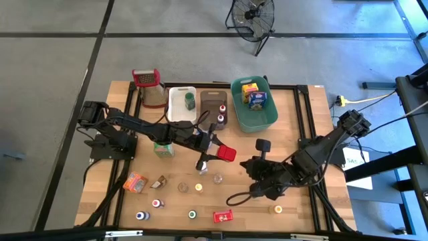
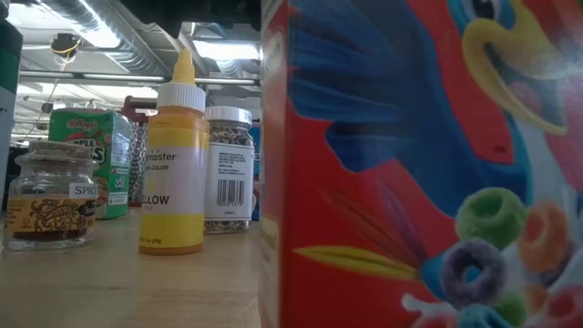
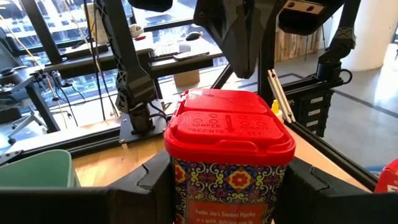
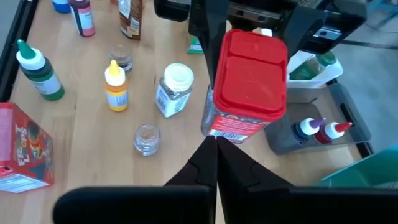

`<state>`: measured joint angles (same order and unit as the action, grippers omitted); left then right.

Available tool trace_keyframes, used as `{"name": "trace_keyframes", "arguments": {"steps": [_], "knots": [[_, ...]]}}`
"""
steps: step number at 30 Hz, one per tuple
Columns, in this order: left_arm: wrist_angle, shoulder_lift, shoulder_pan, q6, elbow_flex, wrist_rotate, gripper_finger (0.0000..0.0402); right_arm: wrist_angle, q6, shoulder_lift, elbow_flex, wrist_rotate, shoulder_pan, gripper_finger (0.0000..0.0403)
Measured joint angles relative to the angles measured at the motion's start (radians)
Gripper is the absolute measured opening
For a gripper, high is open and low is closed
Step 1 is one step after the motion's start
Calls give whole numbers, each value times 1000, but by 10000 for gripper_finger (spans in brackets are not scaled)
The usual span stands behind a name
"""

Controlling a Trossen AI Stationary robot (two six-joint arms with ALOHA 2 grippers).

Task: Pick & Place Kitchen Items
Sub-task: Put the red spice can into the left white bin

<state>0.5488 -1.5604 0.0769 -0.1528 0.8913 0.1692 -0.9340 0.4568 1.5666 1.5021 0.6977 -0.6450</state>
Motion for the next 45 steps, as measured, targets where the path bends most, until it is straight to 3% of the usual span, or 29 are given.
{"name": "trace_keyframes", "arguments": {"steps": [6, 27, 32, 45], "knots": [[0, 0, 0, 0, 0, 0, 183, -9, 0, 6, 0, -51, 19, 3], [-1, 0, 0, 0, 0, 0, 183, -4, -1, 10, 0, -20, 49, 0], [-1, 0, 0, 0, 0, 0, 183, -4, 26, 10, 0, -75, 50, 1], [-8, 0, 0, 0, 0, 0, 183, 0, 59, 19, 0, -100, 51, 29]]}}
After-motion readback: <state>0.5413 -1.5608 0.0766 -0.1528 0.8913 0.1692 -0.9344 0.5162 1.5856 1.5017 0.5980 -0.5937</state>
